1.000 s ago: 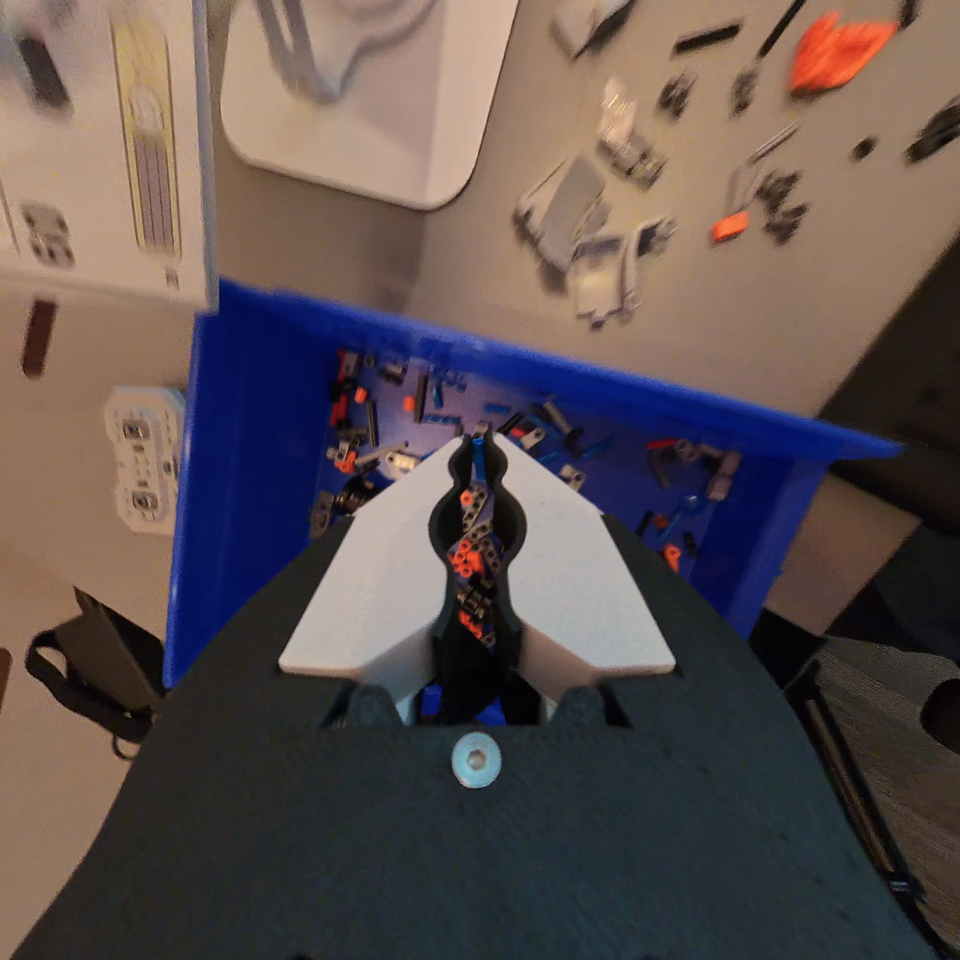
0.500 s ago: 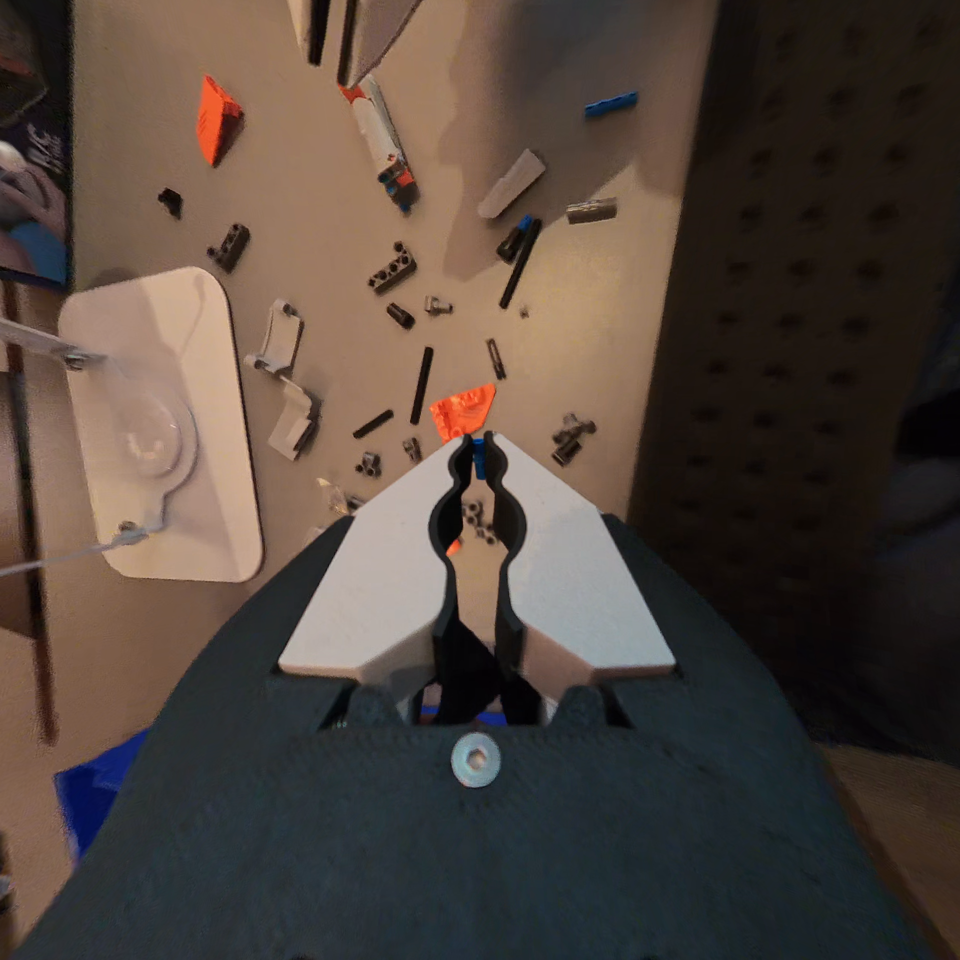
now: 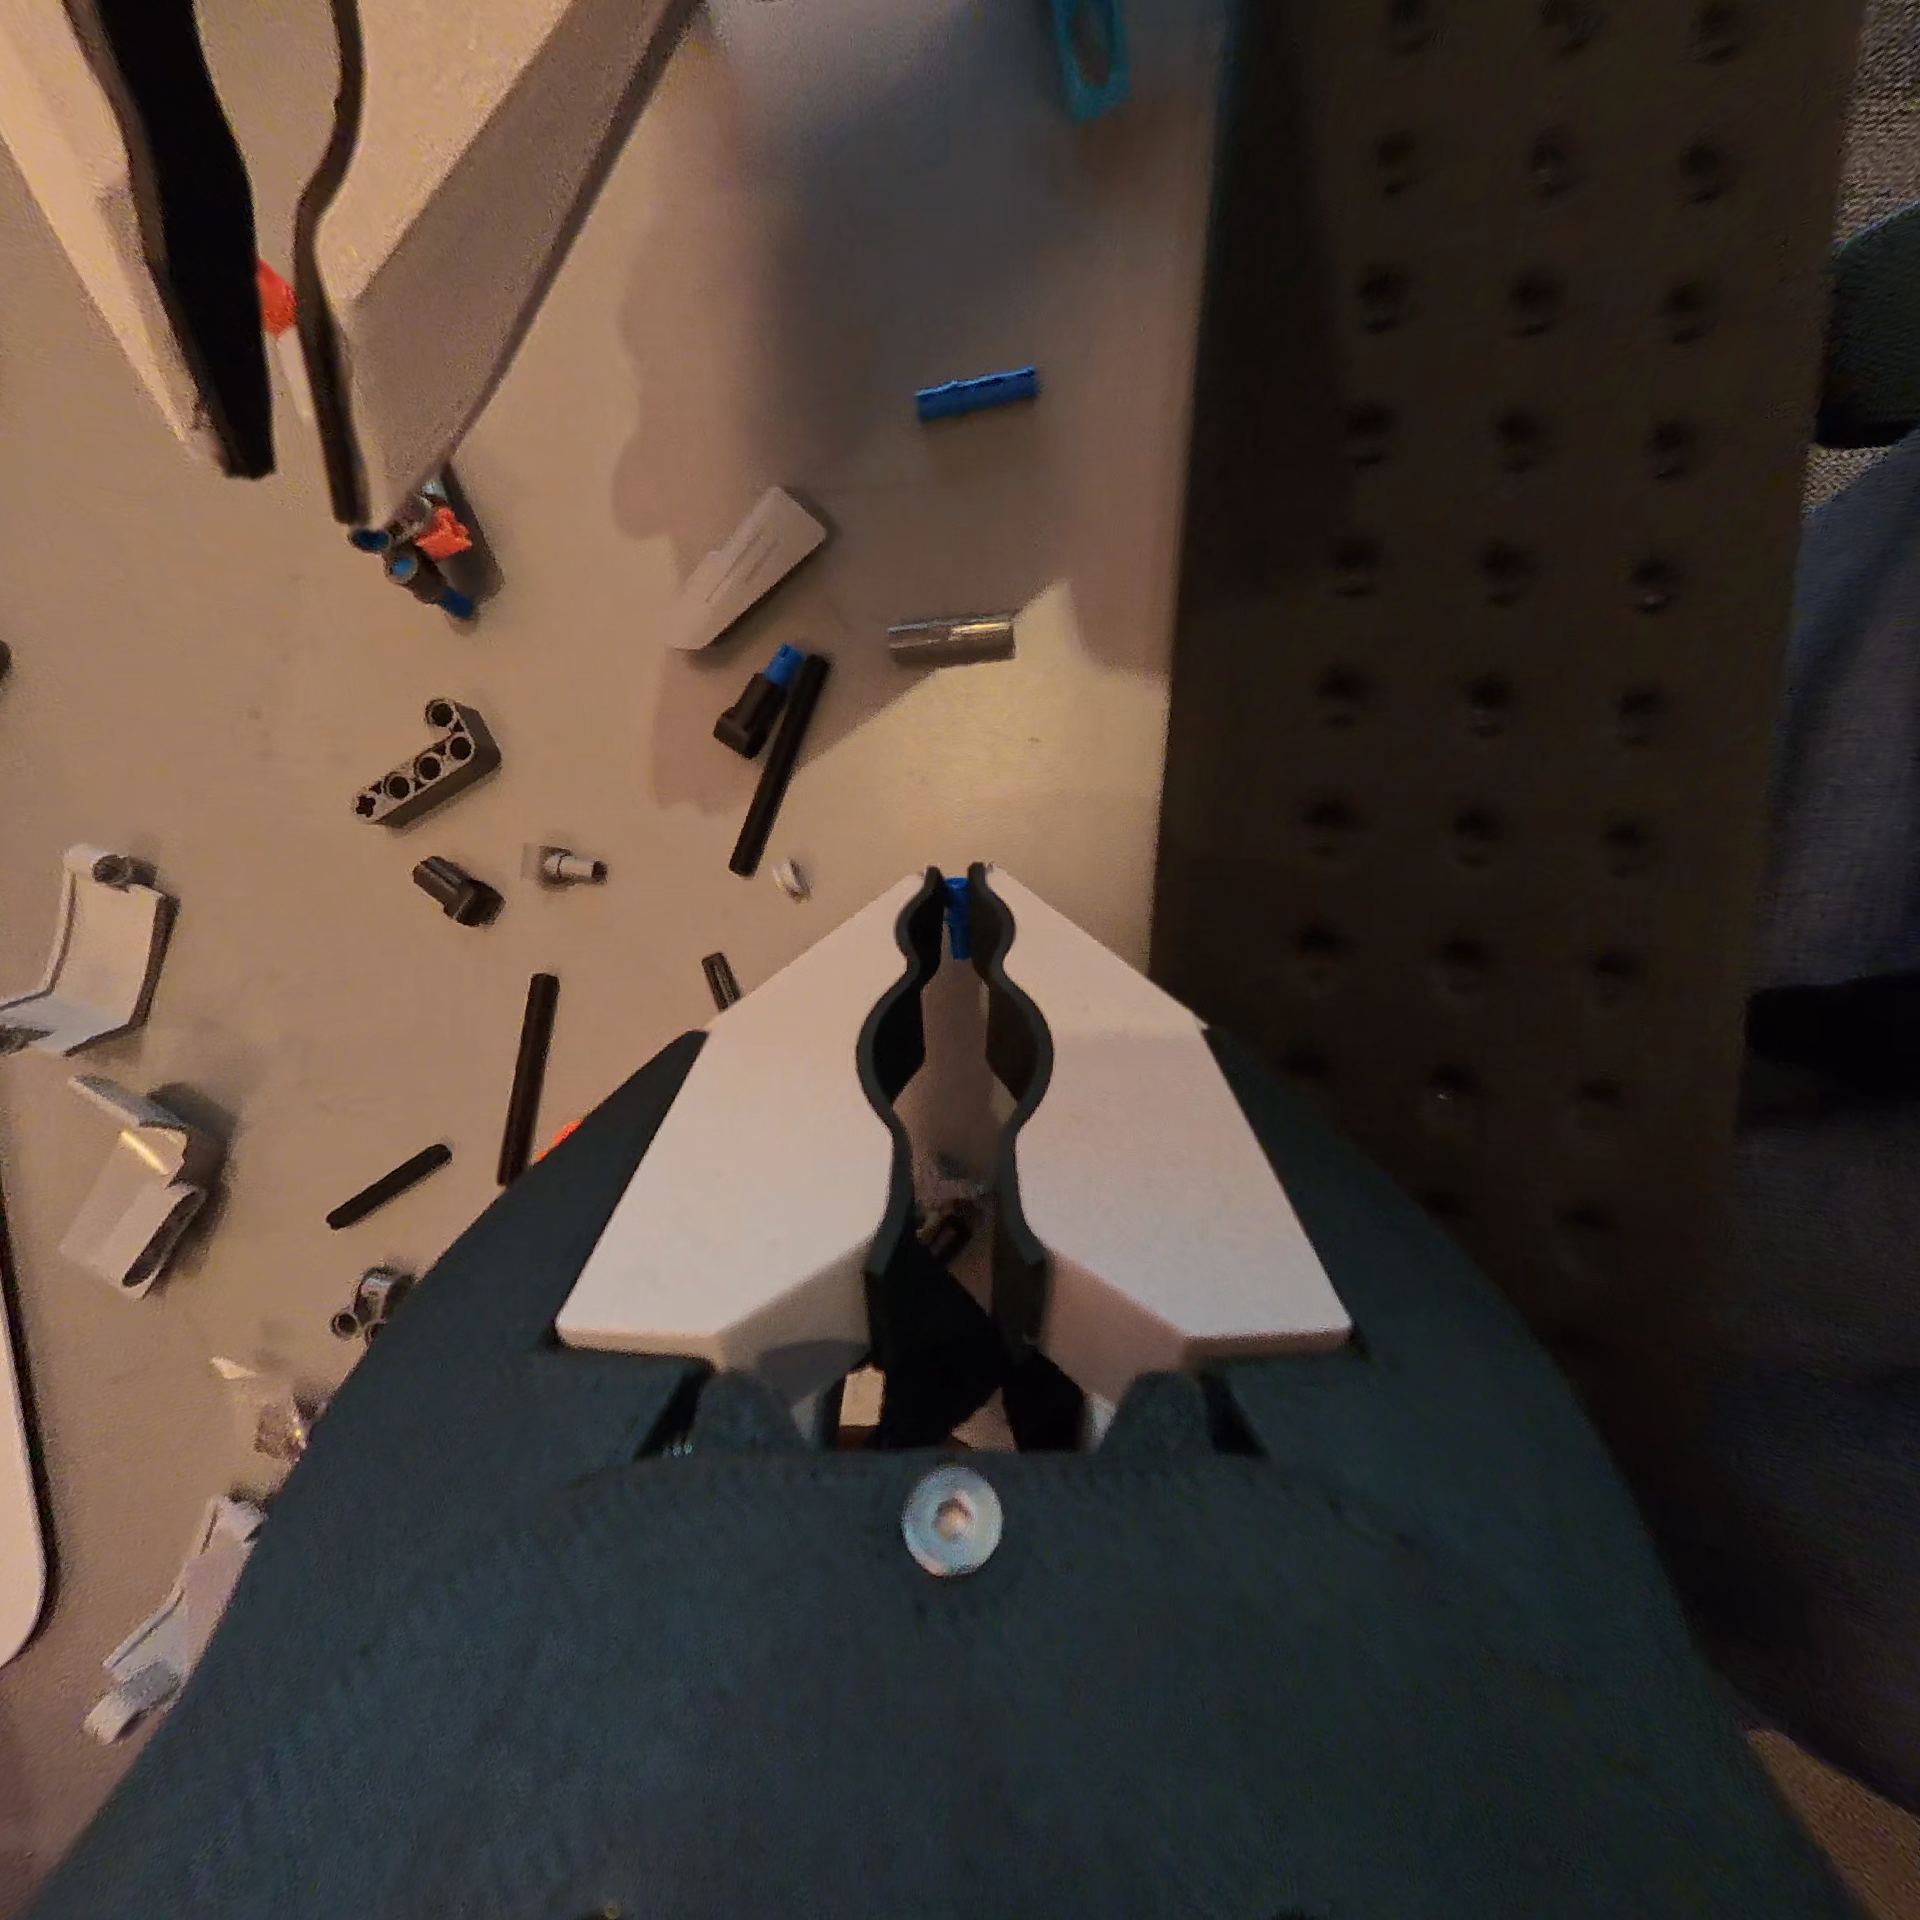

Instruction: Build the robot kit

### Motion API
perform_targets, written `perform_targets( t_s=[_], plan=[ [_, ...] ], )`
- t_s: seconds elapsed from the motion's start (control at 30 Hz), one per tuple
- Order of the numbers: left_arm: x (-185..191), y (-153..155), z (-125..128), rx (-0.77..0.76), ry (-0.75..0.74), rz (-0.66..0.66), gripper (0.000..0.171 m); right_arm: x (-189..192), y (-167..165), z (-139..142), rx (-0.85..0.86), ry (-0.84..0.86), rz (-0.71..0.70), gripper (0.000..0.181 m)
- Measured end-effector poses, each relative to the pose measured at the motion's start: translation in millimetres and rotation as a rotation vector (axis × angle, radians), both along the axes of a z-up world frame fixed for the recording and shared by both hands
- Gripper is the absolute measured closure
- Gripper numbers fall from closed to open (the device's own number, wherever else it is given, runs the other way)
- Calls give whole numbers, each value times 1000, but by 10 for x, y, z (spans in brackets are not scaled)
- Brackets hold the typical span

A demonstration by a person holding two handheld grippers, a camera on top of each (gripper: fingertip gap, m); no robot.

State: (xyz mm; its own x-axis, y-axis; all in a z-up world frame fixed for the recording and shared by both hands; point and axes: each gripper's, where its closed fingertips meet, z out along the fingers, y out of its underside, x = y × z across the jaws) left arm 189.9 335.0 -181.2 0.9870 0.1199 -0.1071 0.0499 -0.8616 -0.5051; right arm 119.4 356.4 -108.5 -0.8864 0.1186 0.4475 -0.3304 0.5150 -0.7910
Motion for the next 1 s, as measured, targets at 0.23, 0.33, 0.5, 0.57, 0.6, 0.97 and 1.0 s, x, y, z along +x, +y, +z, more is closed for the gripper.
perform_targets(
  t_s=[0.23, 0.33, 0.5, 0.57, 0.6, 0.97, 1.0],
  plan=[
    [-75, -160, 111, 58, 13, 74, 152, 40, 1, -152, 65, -45, 20, 175],
    [-74, -399, 260, 64, 53, 145, 149, 79, -8, -195, 85, -60, 37, 175],
    [-41, -812, 351, 60, 98, 302, 148, 174, -46, -260, 114, -71, 76, 175],
    [-39, -904, 315, 51, 103, 351, 148, 200, -64, -281, 123, -72, 85, 175],
    [-33, -939, 281, 34, 106, 364, 148, 210, -72, -289, 125, -72, 89, 175],
    [-149, -1275, 26, -91, 200, 525, 141, 233, -69, -308, 134, -72, 96, 175],
    [-128, -1244, -5, -81, 181, 517, 141, 237, -70, -315, 138, -69, 97, 175]
  ],
)
